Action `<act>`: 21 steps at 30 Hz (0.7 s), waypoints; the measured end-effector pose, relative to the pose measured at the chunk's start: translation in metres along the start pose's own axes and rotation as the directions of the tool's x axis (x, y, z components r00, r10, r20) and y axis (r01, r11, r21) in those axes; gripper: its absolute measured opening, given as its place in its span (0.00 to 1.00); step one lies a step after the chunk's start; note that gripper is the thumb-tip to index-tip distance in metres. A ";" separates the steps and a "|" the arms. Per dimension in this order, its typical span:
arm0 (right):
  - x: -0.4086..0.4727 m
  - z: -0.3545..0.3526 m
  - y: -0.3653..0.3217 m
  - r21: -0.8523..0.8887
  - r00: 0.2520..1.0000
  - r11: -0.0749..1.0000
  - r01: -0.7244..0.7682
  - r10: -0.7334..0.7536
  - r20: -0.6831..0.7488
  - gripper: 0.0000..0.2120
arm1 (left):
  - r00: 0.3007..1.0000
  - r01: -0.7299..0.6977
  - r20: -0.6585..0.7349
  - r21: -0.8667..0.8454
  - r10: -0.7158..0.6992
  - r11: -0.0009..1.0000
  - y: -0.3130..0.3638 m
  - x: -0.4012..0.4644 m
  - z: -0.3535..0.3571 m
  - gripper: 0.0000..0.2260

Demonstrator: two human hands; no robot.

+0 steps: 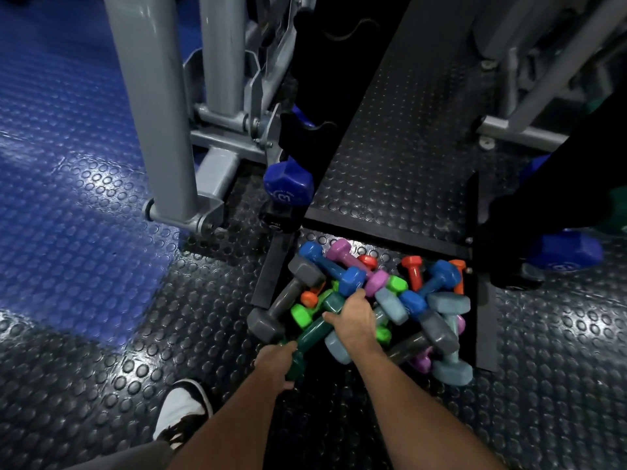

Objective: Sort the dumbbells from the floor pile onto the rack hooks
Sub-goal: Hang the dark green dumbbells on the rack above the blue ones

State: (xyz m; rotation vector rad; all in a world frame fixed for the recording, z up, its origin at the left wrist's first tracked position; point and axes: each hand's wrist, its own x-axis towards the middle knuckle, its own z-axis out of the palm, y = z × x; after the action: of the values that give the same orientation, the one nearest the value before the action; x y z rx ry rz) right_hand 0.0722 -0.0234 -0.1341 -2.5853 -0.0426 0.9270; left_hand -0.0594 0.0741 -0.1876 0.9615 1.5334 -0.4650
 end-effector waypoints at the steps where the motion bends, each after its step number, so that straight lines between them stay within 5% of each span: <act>1: -0.001 0.001 0.001 -0.014 1.000 1.000 0.014 -0.014 -0.008 0.32 | 1.000 -0.013 -0.023 0.006 0.013 1.000 0.000 -0.002 0.000 0.07; 15: -0.031 -0.020 0.007 0.049 0.988 0.990 0.136 -0.131 -0.085 0.20 | 0.951 -0.187 -0.222 0.142 0.215 0.972 0.002 -0.035 -0.019 0.26; 21: -0.051 -0.046 -0.007 0.214 0.986 0.969 0.121 -0.092 -0.140 0.20 | 0.852 -0.424 -0.226 0.235 0.473 0.875 0.047 -0.091 -0.046 0.23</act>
State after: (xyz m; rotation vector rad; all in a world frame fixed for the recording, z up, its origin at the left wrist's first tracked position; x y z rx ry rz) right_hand 0.0613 -0.0413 -0.0680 -2.4038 -0.0399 0.6828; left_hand -0.0559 0.1081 -0.0810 1.5351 1.4605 -0.1298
